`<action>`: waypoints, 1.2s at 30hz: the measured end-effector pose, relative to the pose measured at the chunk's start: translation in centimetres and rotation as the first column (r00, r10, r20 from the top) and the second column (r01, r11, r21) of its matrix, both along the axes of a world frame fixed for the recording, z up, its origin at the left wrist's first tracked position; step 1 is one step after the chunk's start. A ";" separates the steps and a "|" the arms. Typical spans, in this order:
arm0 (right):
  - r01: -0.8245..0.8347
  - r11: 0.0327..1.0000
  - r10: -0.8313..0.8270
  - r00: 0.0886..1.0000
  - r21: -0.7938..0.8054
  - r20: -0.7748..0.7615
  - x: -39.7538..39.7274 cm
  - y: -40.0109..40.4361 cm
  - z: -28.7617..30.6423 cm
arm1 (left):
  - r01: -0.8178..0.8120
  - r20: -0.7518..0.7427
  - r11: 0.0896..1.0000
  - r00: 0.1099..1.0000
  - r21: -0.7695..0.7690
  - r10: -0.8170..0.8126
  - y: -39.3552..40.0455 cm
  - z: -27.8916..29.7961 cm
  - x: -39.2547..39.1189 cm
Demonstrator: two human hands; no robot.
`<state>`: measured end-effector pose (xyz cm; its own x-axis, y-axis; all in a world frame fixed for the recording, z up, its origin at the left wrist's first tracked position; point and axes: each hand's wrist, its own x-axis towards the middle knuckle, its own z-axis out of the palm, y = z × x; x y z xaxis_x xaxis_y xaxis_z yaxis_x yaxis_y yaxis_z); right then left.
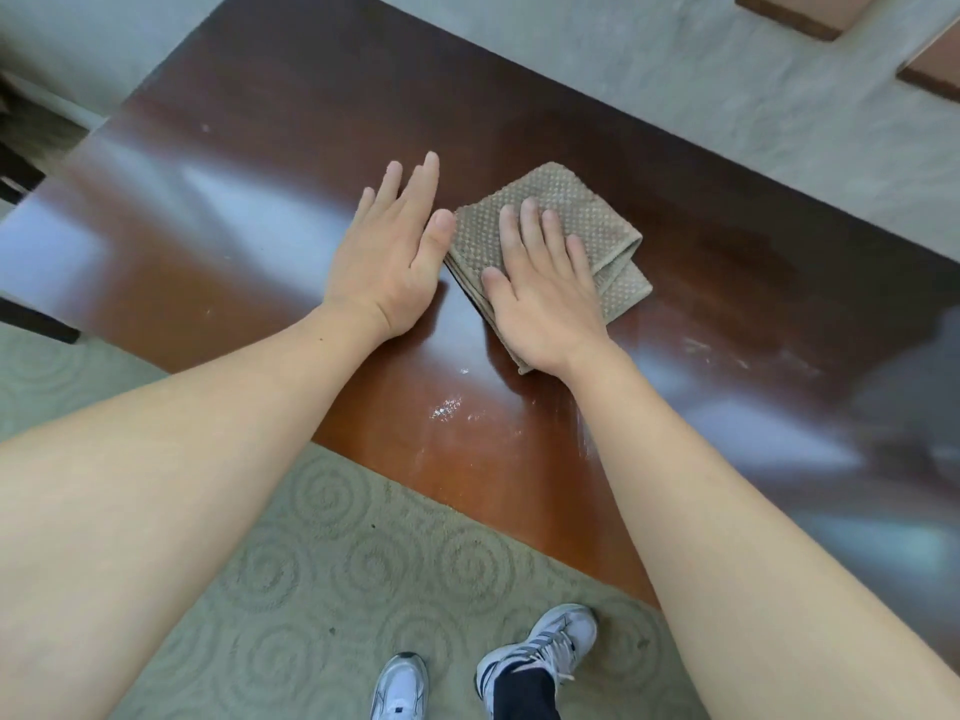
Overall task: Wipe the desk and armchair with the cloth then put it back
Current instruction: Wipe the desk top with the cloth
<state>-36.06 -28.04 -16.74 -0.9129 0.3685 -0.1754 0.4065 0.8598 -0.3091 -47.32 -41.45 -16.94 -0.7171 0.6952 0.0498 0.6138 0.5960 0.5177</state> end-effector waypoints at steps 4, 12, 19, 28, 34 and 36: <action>0.006 1.000 -0.006 1.000 -0.028 0.020 3.0 -1.6 -0.1 | -0.005 -0.060 0.983 0.998 -0.184 -0.006 -4.9 0.2 1.8; 0.046 0.999 -0.044 0.998 -0.030 0.053 6.0 -4.6 -0.1 | -0.058 -0.172 0.900 0.985 -0.431 -0.020 -8.7 0.1 2.8; 0.030 0.996 -0.034 0.998 0.089 0.046 1.3 -3.0 0.8 | -0.057 -0.206 0.905 0.978 -0.422 -0.034 -8.8 0.7 3.8; 0.000 0.997 -0.007 0.996 0.078 0.083 -9.7 -0.3 0.4 | -0.042 -0.176 0.908 0.984 -0.417 -0.035 -8.3 -0.1 2.5; -0.016 0.998 0.012 0.997 0.058 0.071 -9.0 -0.7 0.3 | -0.055 -0.178 0.913 0.984 -0.404 -0.020 -8.6 -0.2 2.5; -0.024 0.998 0.020 0.997 0.052 0.073 -8.1 -1.5 0.3 | -0.050 -0.179 0.916 0.984 -0.398 -0.024 -8.5 -0.2 2.6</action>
